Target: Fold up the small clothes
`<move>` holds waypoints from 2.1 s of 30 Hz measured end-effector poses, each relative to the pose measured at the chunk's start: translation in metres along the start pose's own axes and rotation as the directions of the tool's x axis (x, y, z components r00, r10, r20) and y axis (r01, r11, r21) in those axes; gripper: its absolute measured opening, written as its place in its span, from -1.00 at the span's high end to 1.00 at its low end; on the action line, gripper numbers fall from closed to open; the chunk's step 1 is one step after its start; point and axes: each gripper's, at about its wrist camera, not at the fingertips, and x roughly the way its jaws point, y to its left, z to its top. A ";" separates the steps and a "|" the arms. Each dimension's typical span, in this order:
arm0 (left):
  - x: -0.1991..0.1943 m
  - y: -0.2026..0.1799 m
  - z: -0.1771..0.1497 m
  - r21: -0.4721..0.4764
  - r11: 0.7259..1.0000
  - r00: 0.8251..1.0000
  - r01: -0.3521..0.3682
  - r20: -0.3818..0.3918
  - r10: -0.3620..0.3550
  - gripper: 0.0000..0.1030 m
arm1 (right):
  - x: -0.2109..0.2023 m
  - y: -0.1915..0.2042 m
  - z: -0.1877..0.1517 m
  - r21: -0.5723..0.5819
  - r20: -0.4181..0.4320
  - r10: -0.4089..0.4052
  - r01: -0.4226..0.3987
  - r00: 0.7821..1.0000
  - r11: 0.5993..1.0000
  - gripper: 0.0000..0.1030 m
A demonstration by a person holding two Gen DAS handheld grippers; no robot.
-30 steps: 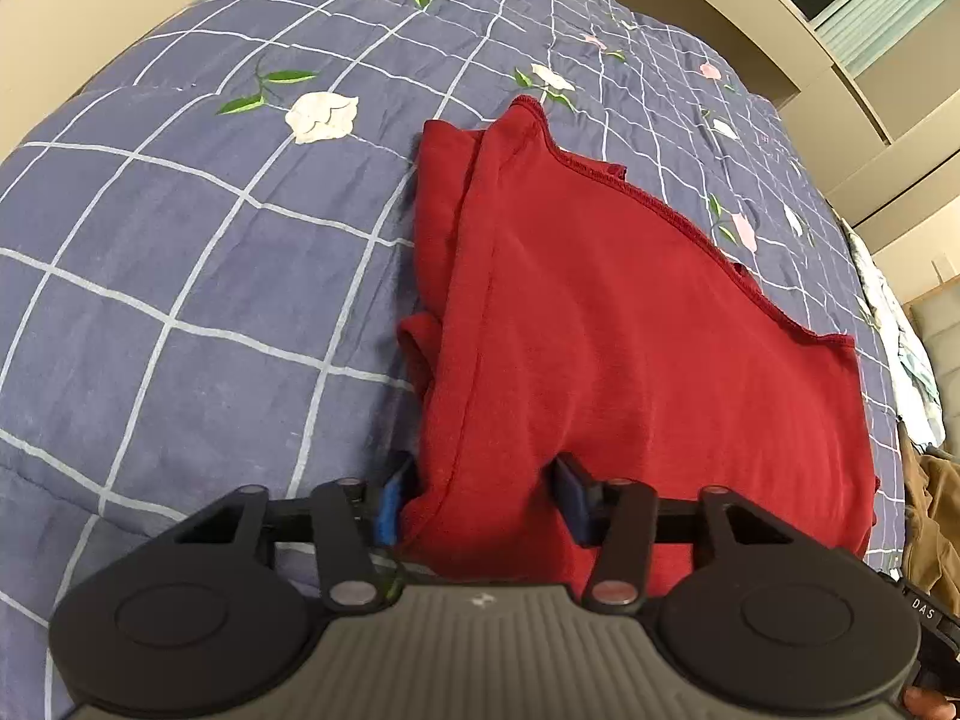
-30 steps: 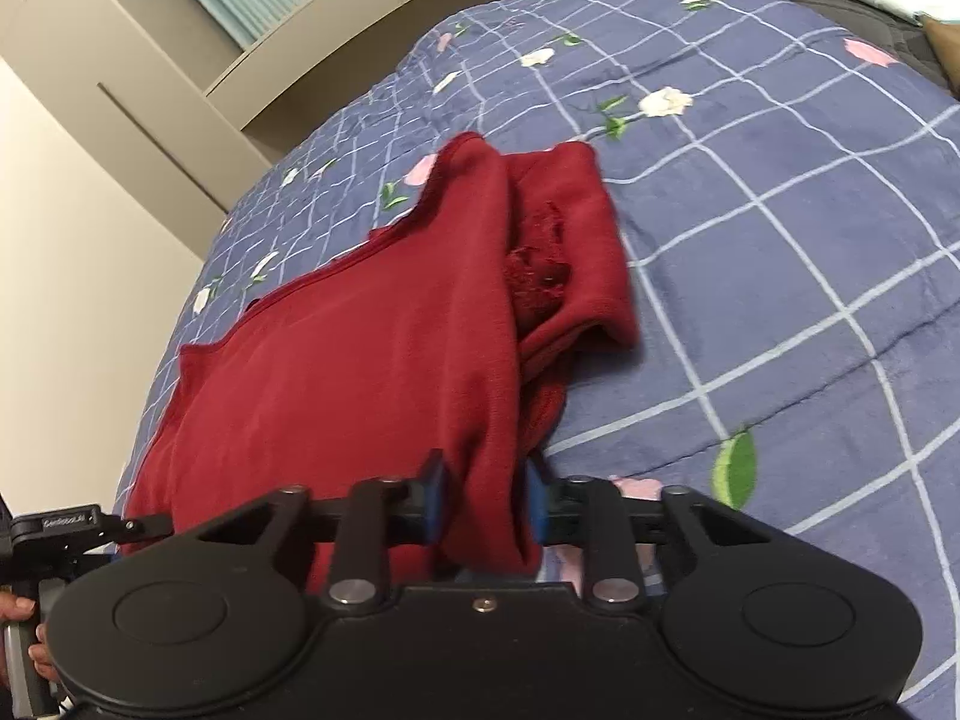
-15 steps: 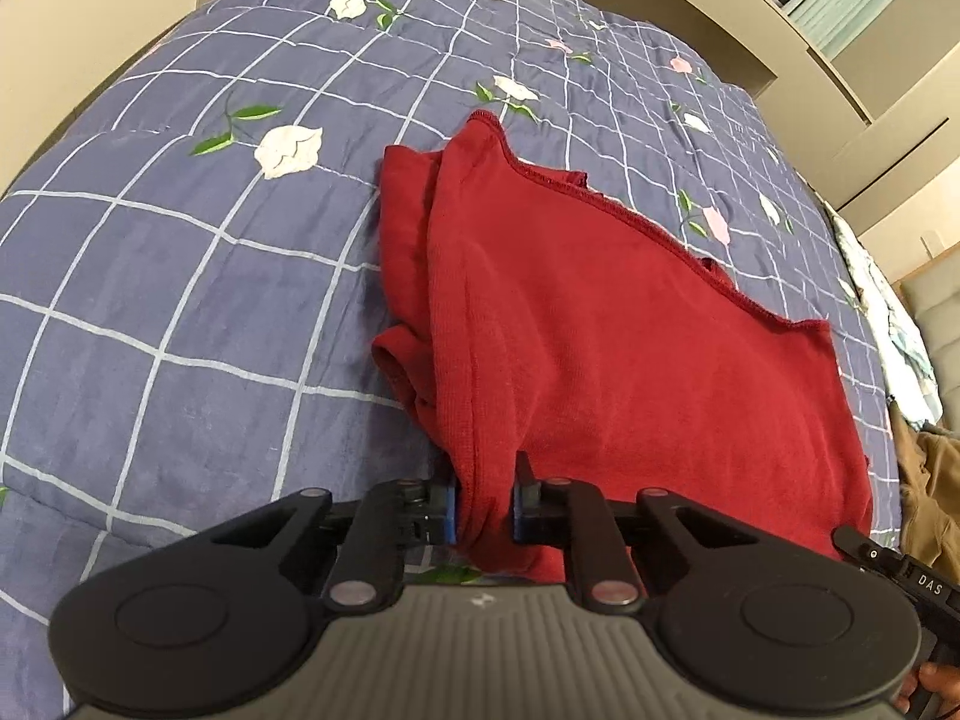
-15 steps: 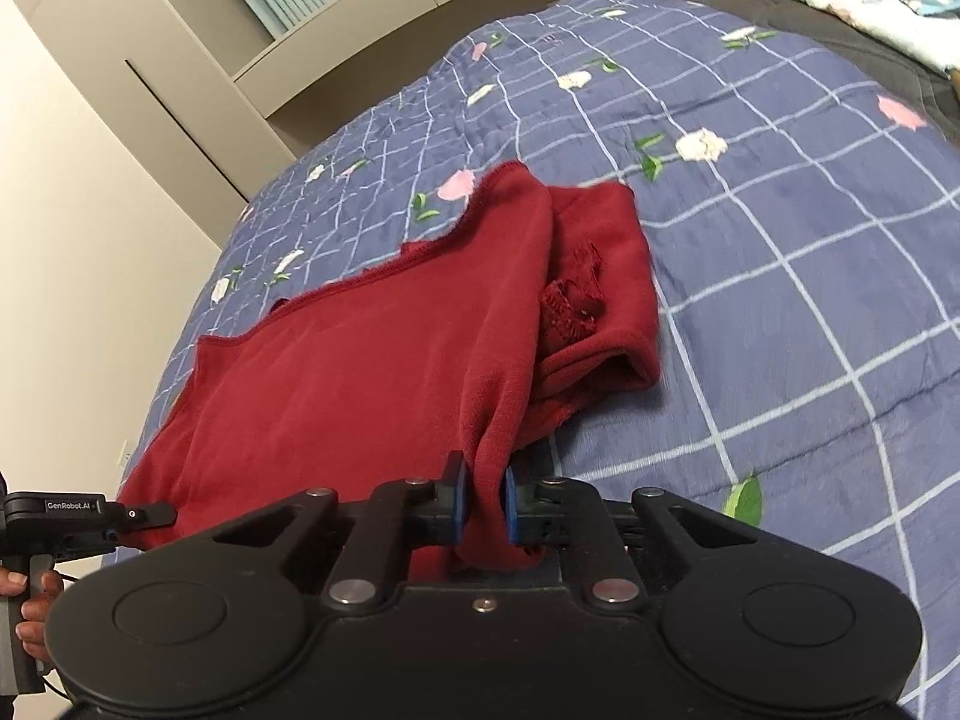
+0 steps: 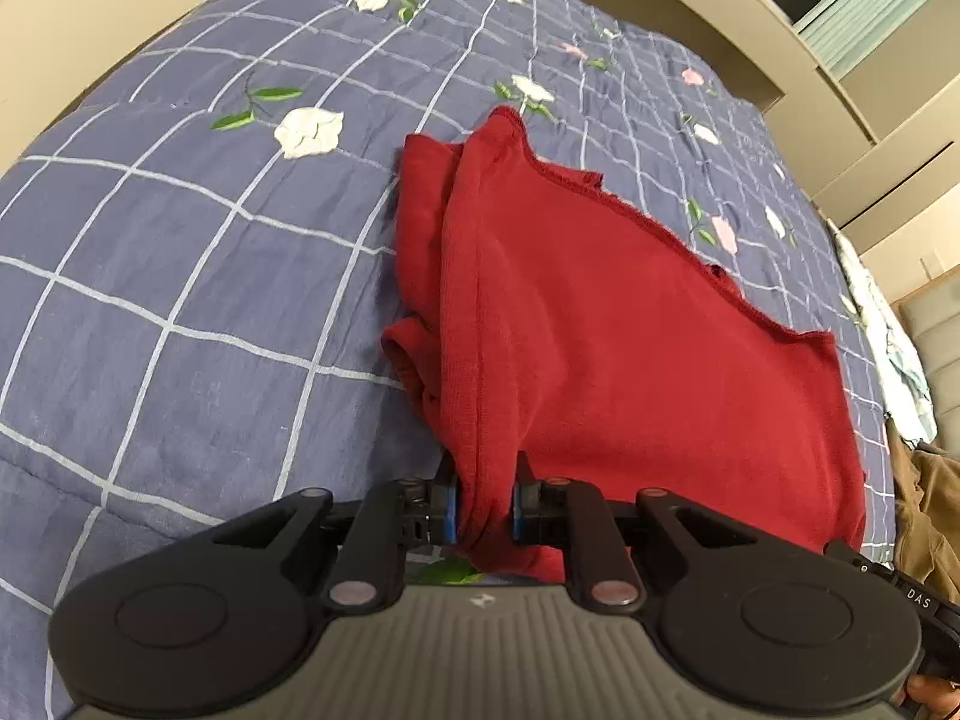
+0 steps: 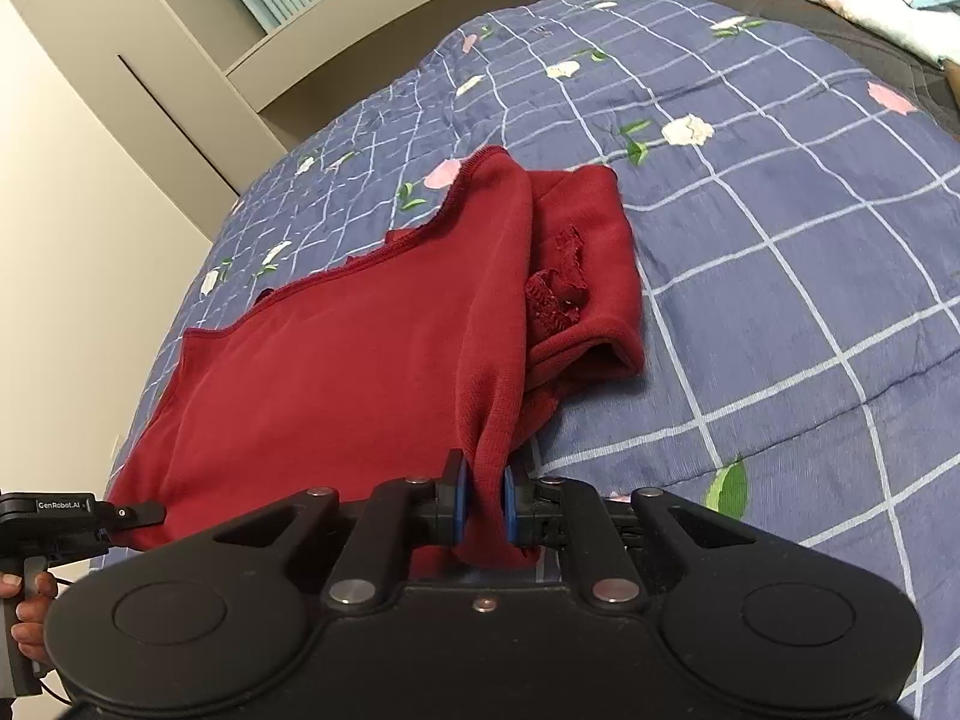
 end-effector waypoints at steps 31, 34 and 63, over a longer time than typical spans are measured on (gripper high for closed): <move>-0.027 0.024 -0.049 -0.124 0.992 1.000 0.019 -0.012 -0.021 0.00 | -0.045 0.008 -0.010 -0.104 0.117 -0.125 0.137 0.985 0.985 -0.10; -0.024 0.026 -0.051 -0.141 0.990 1.000 0.019 -0.016 -0.022 -0.09 | -0.037 0.005 0.004 -0.096 0.159 -0.147 0.163 0.976 0.982 -0.09; -0.014 0.041 -0.044 -0.243 0.970 0.999 0.000 0.050 0.013 -0.87 | 0.041 0.134 -0.033 -0.571 0.222 -0.091 0.205 0.971 0.795 -0.88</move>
